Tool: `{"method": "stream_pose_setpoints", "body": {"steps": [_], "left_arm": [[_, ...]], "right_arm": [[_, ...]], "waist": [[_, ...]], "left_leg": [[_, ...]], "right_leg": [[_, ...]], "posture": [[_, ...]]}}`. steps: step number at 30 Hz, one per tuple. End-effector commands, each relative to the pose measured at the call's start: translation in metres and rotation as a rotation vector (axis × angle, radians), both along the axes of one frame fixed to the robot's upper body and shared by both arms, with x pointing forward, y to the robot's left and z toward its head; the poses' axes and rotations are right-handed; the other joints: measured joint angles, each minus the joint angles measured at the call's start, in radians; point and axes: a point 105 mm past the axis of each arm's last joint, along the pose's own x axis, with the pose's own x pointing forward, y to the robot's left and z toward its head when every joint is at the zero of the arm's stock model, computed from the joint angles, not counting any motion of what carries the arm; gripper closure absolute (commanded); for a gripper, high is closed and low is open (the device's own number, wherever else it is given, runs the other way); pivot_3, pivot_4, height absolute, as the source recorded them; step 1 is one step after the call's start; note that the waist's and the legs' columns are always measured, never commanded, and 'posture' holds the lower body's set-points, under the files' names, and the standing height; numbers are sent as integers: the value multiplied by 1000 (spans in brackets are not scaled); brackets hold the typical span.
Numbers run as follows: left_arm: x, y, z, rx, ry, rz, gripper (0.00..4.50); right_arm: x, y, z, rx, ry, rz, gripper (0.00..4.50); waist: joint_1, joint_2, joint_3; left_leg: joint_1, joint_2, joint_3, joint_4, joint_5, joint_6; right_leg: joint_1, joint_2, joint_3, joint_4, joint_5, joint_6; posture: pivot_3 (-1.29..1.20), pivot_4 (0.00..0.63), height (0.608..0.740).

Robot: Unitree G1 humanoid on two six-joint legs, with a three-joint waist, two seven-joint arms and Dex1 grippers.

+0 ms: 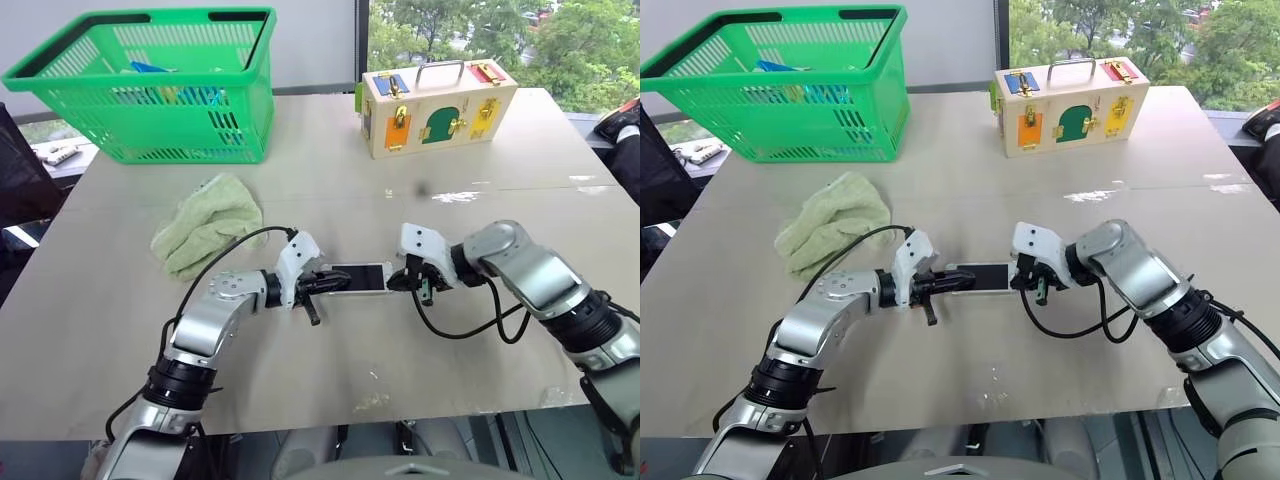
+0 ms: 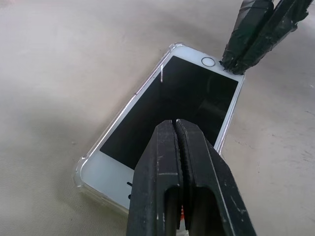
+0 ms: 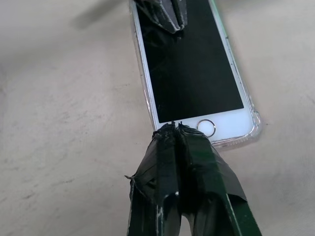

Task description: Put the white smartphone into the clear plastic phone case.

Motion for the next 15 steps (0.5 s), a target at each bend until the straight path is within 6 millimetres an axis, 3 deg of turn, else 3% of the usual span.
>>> {"method": "stream_pose_setpoints", "body": {"steps": [1, 4, 11, 15], "left_arm": [[-5, -3, 1, -2, -4, -13, 4419], [-4, -1, -1, -1, 0, -5, 4419], [-3, -1, -4, 0, 0, -4, 4419], [-2, 1, 0, -4, -7, 0, 4419]], "right_arm": [[-27, -27, -85, -242, 246, -37, 4500], [-26, -31, -96, -268, 275, -52, 4500], [-30, -29, -112, -290, 315, -41, 4500], [-21, -12, -98, -149, 284, -84, 4500]], "waist": [[-2, -3, -3], [-2, -5, -9], [-2, -11, -20], [-18, -10, -21]], "left_leg": [[3, 0, 0, -1, -2, -3], [16, 1, 0, -3, -3, -4], [26, 2, -1, -4, -3, -4], [29, 4, -1, -4, -4, -5]], "right_leg": [[3, 0, 0, 0, -1, 1], [14, 0, 0, -1, -5, -1], [25, 0, 1, -1, -5, -2], [30, 0, 2, -1, -9, -1]], "posture": [[0, 150, 740], [0, 150, 740], [0, 150, 740], [0, 150, 740]]}}
